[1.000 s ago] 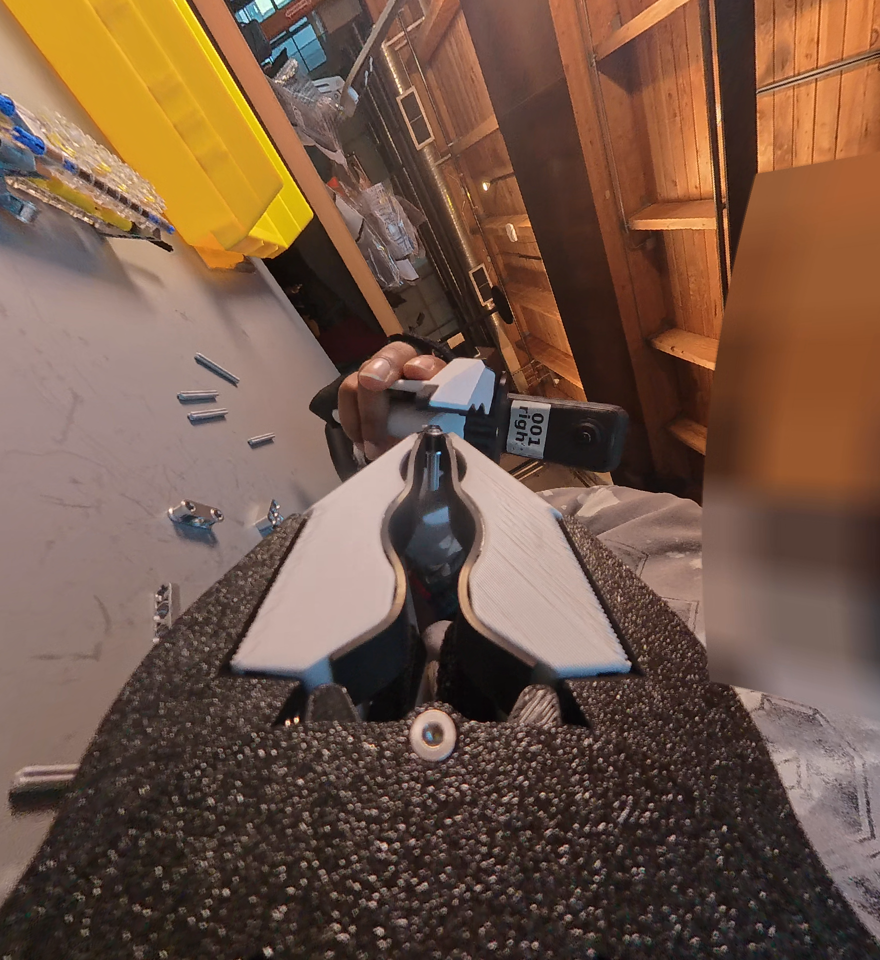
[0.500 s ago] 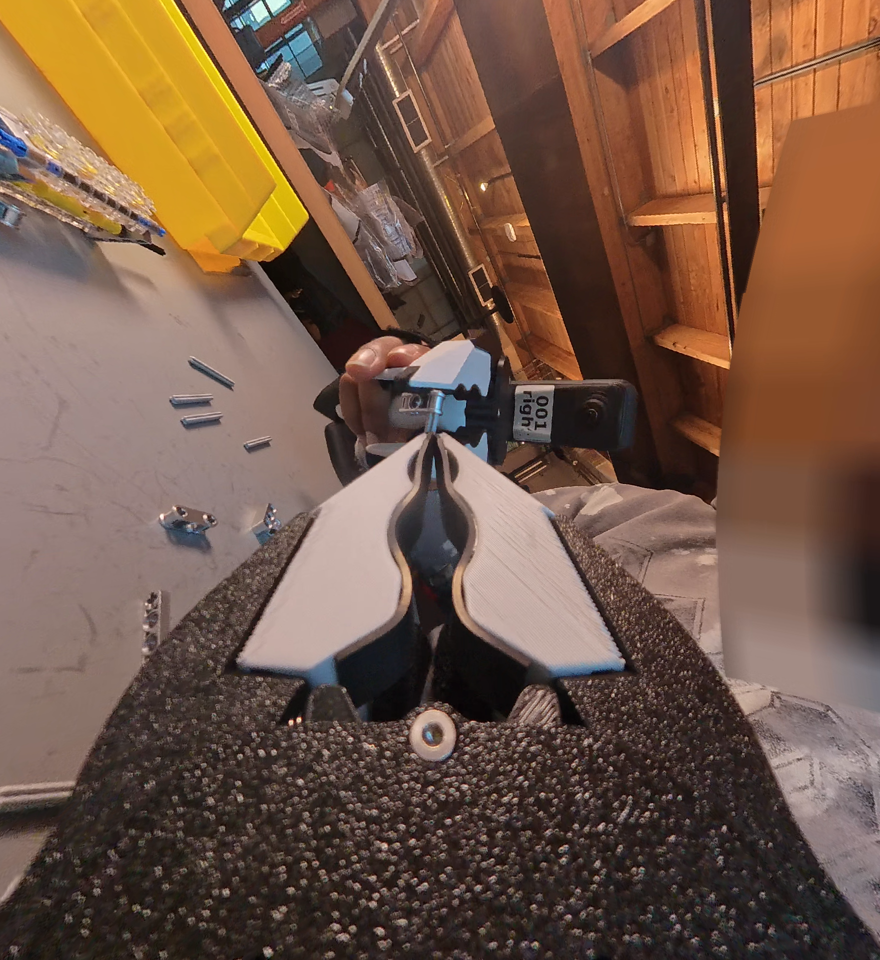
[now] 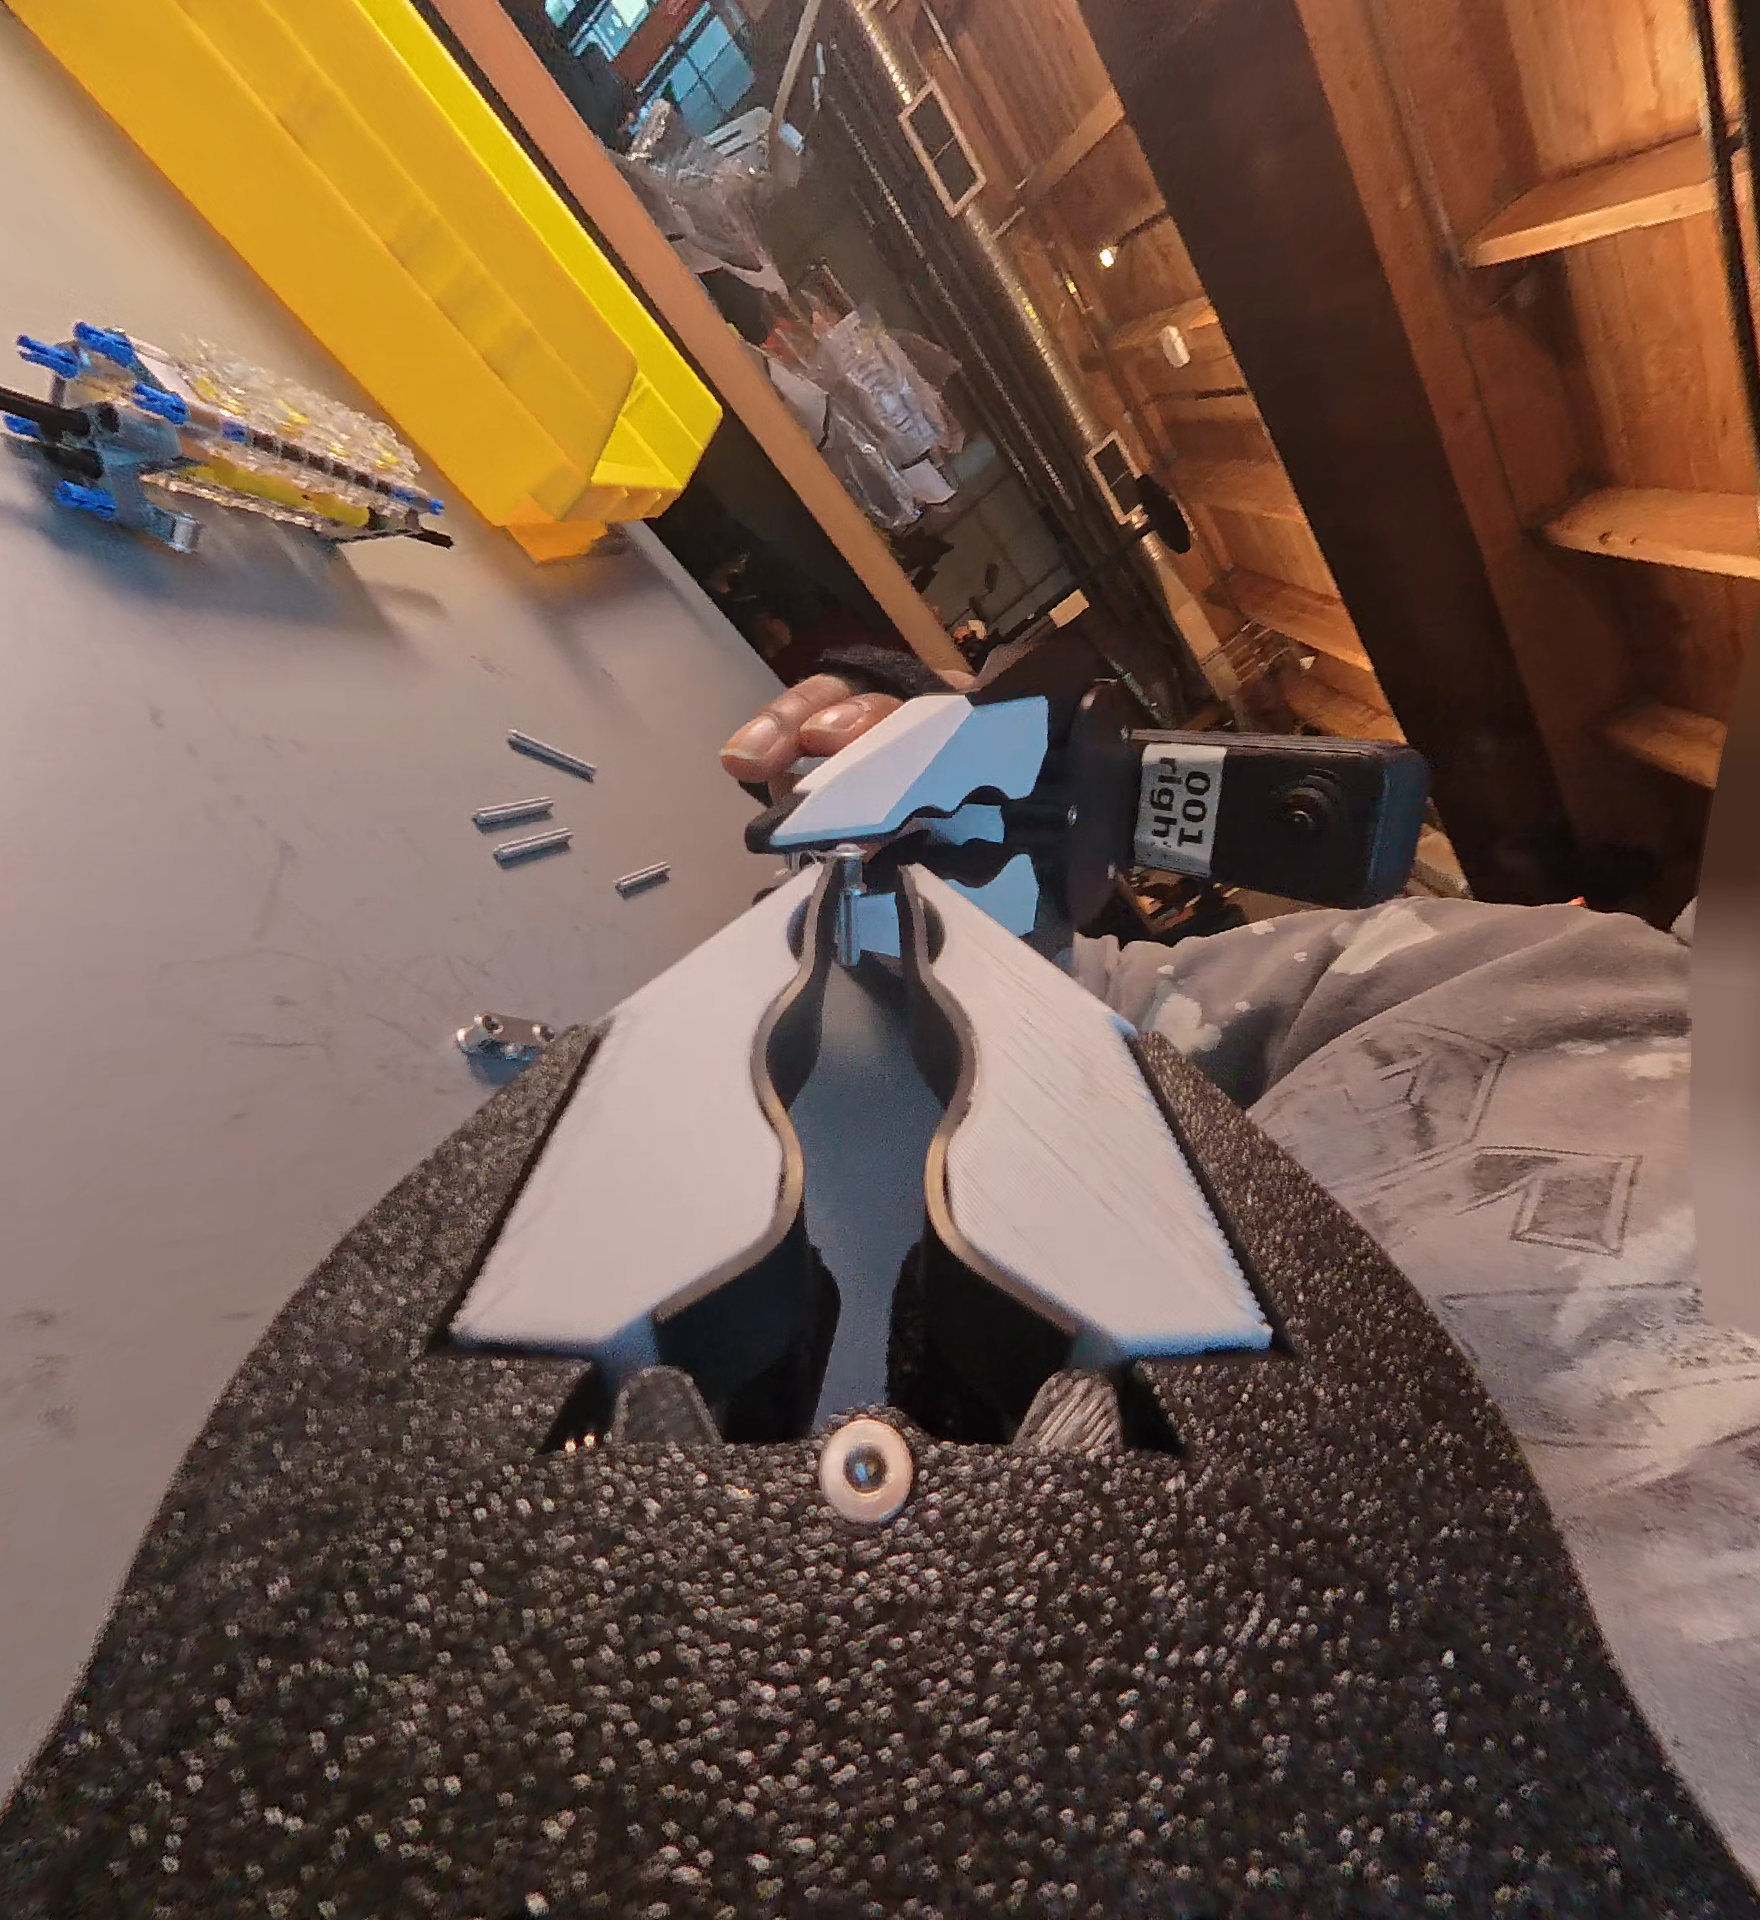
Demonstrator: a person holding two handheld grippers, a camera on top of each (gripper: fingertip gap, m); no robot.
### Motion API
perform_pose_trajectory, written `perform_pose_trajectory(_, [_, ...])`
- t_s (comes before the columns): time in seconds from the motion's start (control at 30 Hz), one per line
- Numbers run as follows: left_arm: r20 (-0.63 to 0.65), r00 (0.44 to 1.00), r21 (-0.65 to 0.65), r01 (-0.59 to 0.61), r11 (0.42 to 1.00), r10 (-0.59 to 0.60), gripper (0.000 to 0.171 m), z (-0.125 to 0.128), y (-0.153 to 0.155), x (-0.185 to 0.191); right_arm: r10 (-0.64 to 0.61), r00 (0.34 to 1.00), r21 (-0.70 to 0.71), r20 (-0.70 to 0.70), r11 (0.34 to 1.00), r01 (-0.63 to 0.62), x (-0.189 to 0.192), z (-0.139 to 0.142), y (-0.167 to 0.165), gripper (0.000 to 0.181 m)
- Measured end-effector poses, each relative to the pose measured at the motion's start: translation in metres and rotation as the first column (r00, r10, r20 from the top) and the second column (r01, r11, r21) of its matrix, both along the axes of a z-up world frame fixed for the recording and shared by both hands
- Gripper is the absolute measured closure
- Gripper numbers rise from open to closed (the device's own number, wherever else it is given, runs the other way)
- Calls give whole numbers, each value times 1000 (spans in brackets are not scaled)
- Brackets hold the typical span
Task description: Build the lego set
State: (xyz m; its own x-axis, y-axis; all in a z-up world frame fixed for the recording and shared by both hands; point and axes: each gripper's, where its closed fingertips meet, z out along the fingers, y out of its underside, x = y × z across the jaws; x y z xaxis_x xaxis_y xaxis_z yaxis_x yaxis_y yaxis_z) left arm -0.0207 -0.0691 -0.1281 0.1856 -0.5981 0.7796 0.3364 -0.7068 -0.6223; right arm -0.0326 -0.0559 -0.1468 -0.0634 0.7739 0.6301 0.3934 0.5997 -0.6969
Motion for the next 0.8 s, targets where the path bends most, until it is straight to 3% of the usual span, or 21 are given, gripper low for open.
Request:
perform_pose_trajectory(0.13, [-134,989,28,-62,998,65,163,-14,6,0,-25,999,53,43,998,23,-3,-8,1,176])
perform_pose_trajectory(0.33, [-223,970,102,-80,992,101,166,-15,7,1,-42,998,89,53,995,37,-3,-9,2,176])
perform_pose_trajectory(0.47, [-160,981,113,-93,989,110,167,-5,7,-2,-33,999,58,-9,998,33,-4,1,2,175])
perform_pose_trajectory(0.67, [6,992,54,-127,990,127,167,6,12,-11,-23,999,1,-35,1000,23,-4,4,1,152])
perform_pose_trajectory(0.8, [65,989,18,-132,991,130,167,7,13,-10,-59,997,1,-53,998,59,-8,6,4,151])
